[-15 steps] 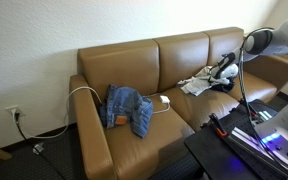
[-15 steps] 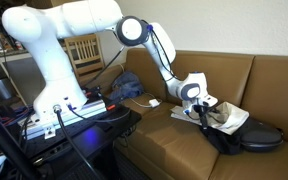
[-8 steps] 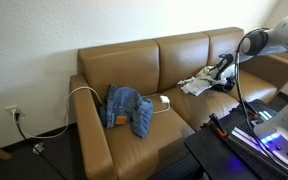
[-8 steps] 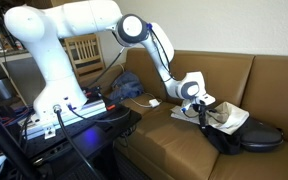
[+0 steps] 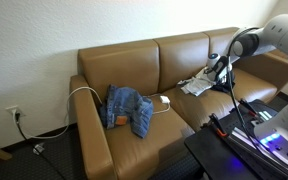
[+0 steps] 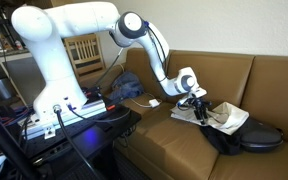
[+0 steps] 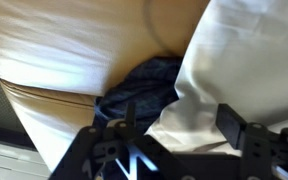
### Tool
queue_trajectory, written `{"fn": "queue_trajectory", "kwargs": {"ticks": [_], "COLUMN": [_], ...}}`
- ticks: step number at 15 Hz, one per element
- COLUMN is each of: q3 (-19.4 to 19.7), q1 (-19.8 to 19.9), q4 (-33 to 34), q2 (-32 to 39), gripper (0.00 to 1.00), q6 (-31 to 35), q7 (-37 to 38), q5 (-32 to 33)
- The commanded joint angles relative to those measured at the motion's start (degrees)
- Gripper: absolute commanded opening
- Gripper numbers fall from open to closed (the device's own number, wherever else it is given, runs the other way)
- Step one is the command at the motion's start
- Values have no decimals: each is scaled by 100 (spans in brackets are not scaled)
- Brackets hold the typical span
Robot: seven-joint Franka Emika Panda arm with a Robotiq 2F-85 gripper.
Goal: Move the clothing to the left side of the sofa
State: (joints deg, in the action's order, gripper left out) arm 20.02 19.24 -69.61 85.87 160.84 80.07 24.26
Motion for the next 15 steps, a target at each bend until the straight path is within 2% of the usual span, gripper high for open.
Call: {"fn": "queue_trajectory", "kwargs": {"ticks": [1,5,9,11,12,13,15], "q3": [252,171,-244,-463,-651,-896,-1154], "q1": [-216,-137,134,263,406,657,965], "q4": [-71,57,161,206,245,282,308], "q2": [0,-4,-10,-12,-13,-13,-14], "gripper": [53,24,0,0,27,26,37], "q6": [-176,-627,-1234,-1500,-1555,-1289,-786], "q7": [1192,2358,2929,3054,2827,2354,1797], "q5": [879,2099,3067,3391,3405,3265,3174]}}
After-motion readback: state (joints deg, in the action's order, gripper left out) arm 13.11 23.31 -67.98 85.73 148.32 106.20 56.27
